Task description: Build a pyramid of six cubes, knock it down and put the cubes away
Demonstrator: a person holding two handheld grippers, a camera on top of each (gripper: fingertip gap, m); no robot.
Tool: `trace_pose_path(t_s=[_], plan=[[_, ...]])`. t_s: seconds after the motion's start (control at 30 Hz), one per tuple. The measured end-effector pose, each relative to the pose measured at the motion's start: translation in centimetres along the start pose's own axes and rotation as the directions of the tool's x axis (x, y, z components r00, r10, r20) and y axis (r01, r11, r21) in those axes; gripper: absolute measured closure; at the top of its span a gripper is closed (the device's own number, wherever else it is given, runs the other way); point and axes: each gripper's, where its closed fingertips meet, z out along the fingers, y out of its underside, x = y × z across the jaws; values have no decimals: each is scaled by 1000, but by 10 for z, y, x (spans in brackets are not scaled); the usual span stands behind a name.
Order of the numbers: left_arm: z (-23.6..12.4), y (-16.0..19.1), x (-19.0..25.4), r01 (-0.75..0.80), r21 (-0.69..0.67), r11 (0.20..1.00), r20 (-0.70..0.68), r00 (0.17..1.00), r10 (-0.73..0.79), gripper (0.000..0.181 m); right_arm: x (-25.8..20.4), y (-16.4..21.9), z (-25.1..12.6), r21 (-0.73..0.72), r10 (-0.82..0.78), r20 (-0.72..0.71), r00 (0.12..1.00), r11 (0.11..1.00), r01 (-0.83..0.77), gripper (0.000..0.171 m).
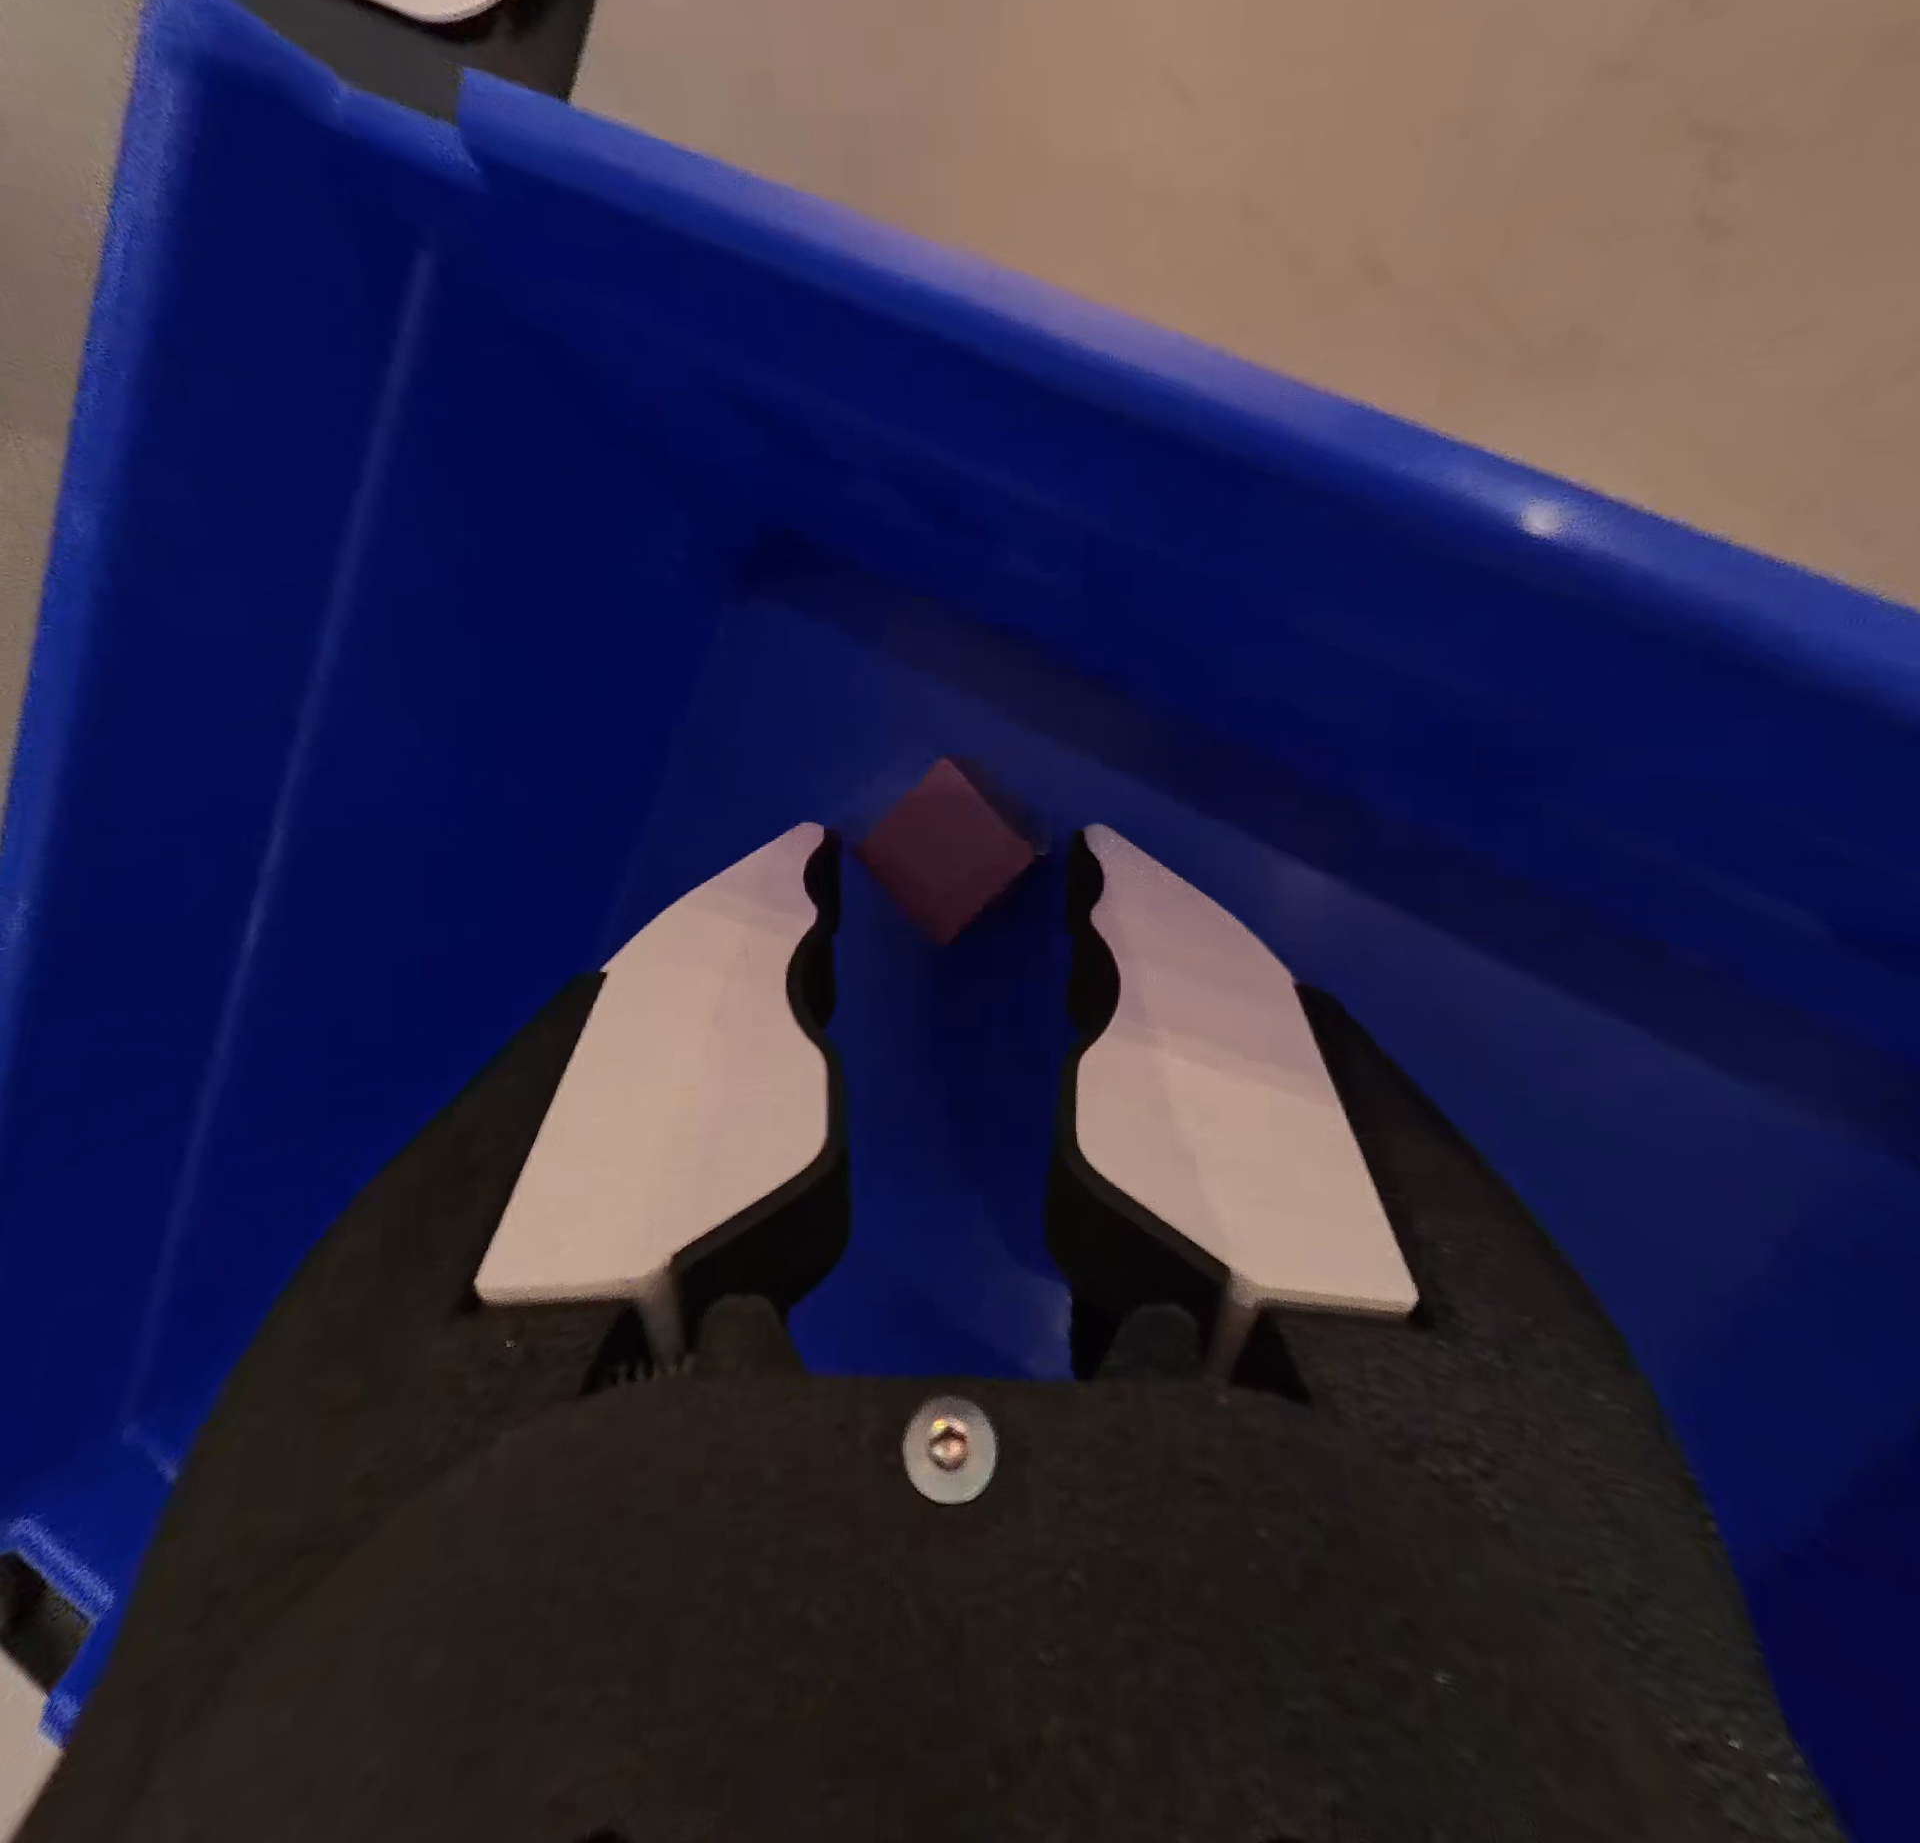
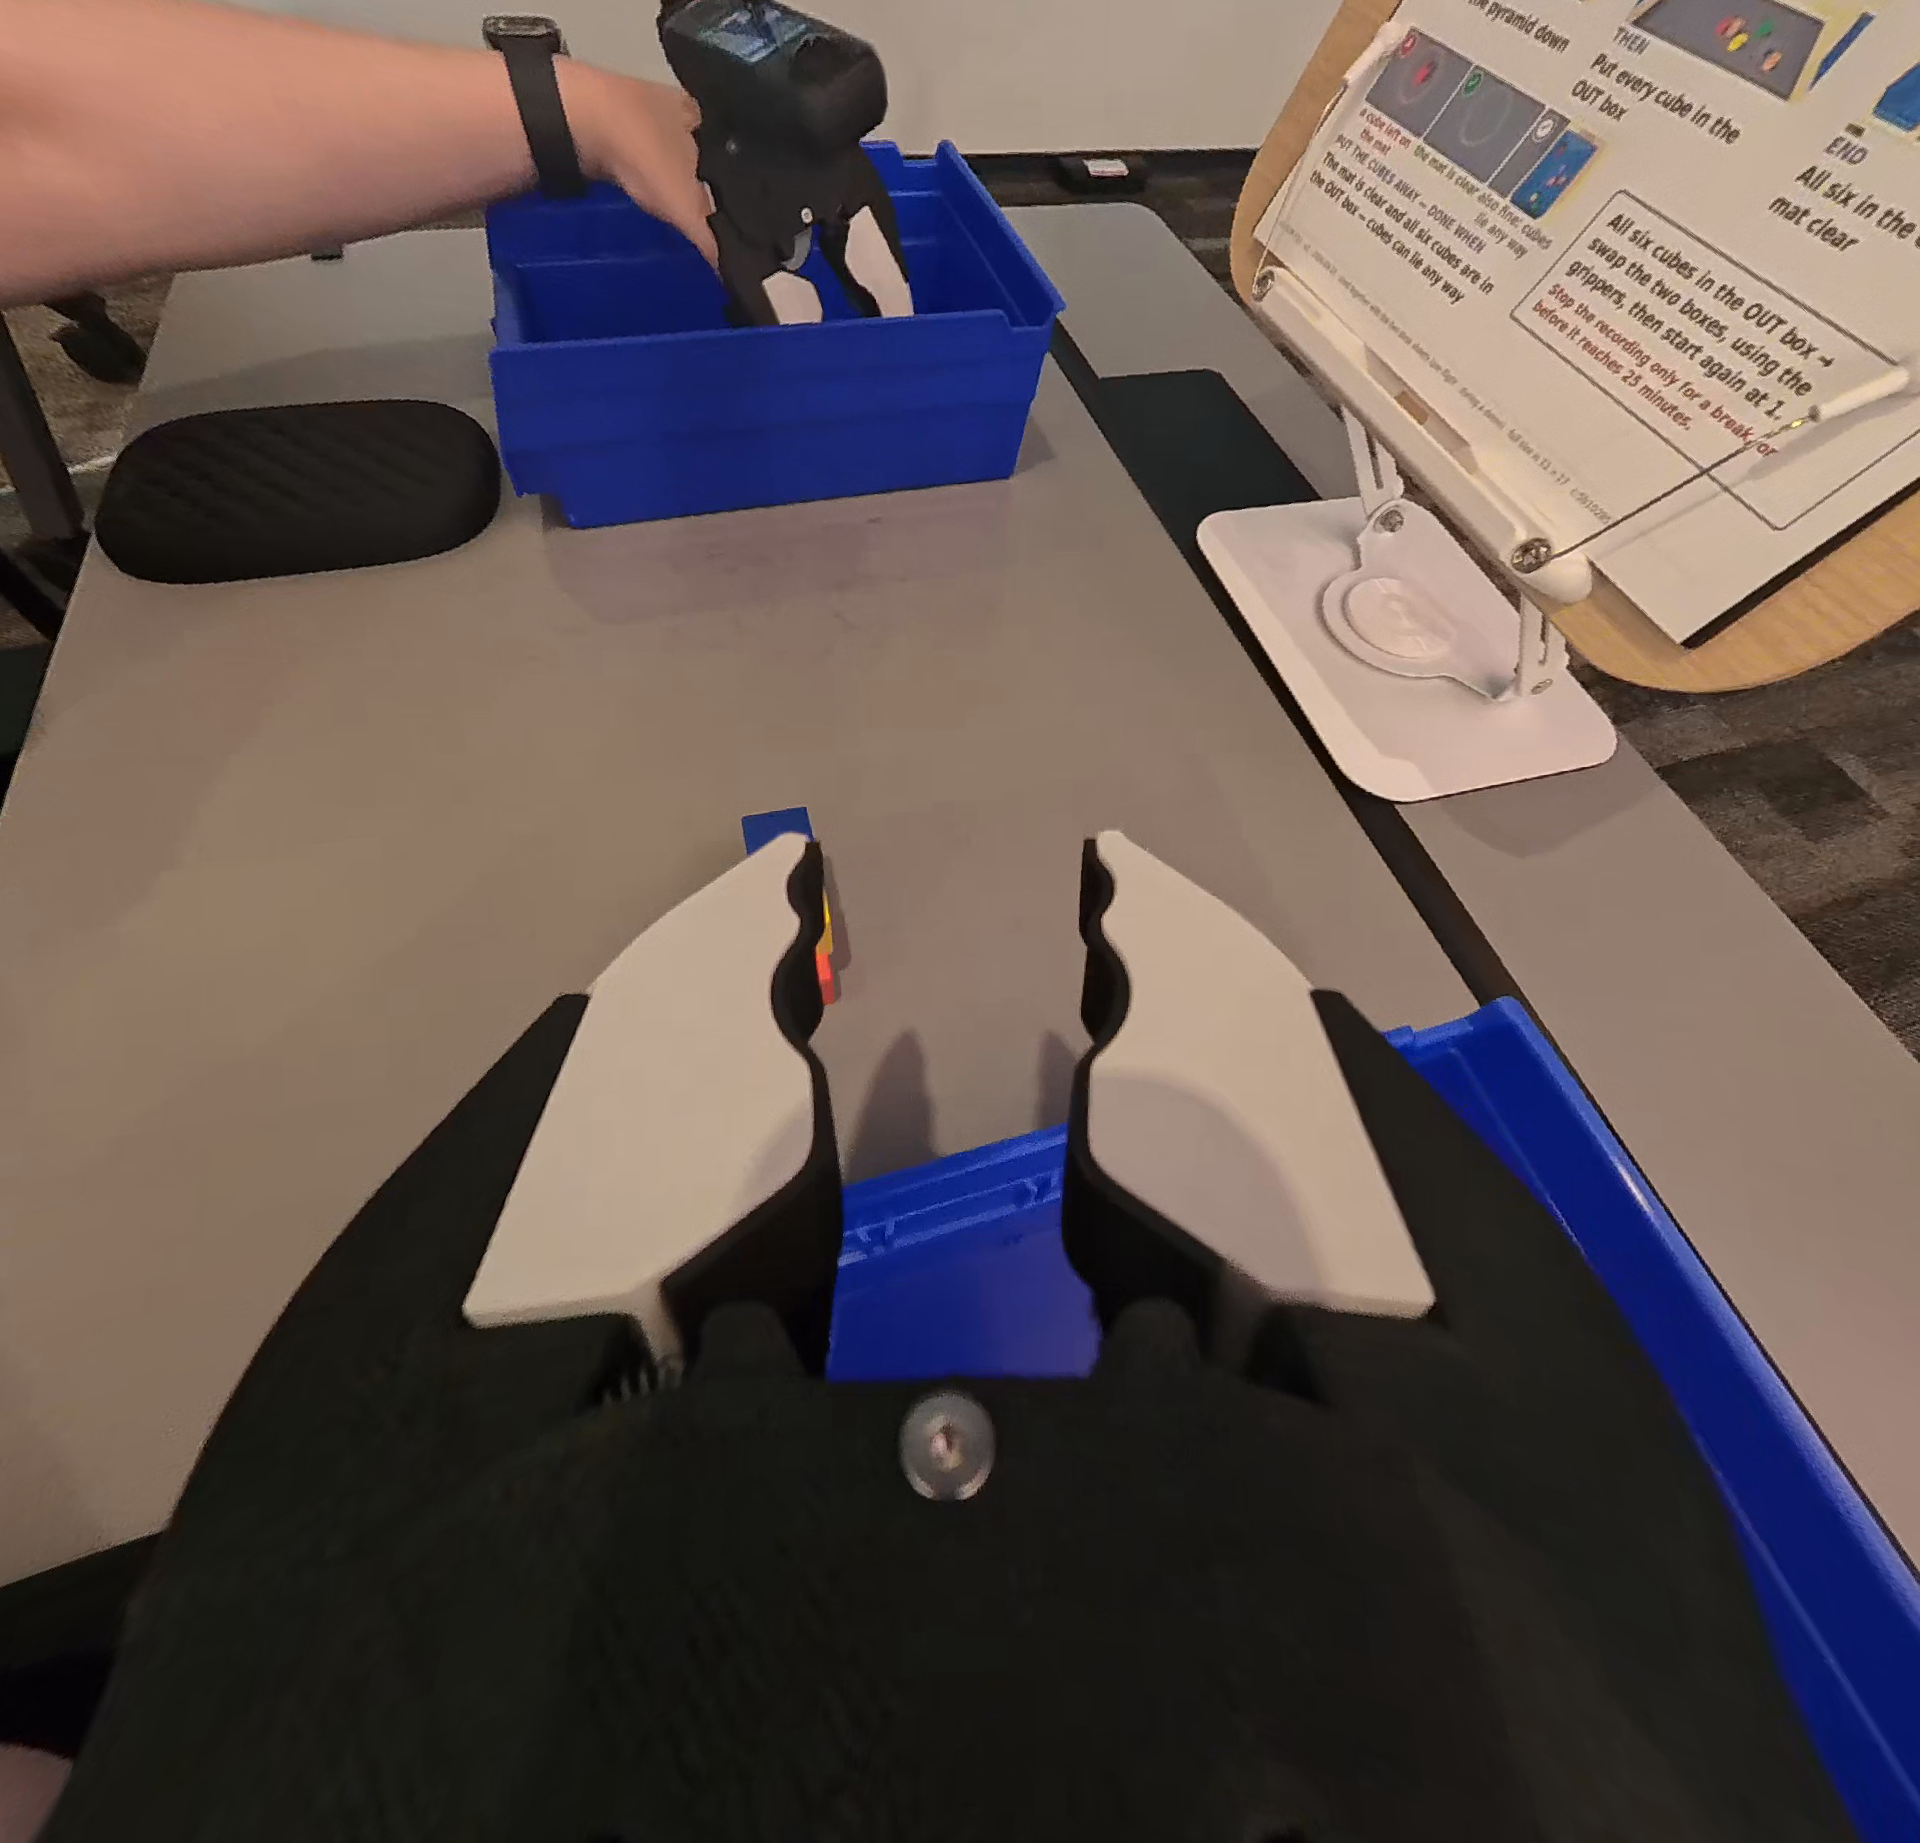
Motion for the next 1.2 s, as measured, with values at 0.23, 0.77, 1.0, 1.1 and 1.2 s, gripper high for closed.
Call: trace_pose_path(t_s=[0.23,0.77,1.0,1.1,1.2], plan=[[3,-4,3,-13,13,1000,-75,997,14,138,-1,7,5,-30,8,24,1000,1000,-7,123],[7,10,12,-85,-100,991,-63,995,79,142,0,16,13,-74,19,40,999,997,-16,123],[7,3,8,-34,-78,996,-30,999,32,152,-2,17,12,-82,18,46,999,997,-14,123],[-8,2,-1,-32,-41,999,26,999,33,153,-3,17,10,-80,17,49,999,997,-13,123],[-37,-4,-10,-23,10,1000,97,995,22,153,-3,14,7,-66,12,48,999,998,-9,124]])
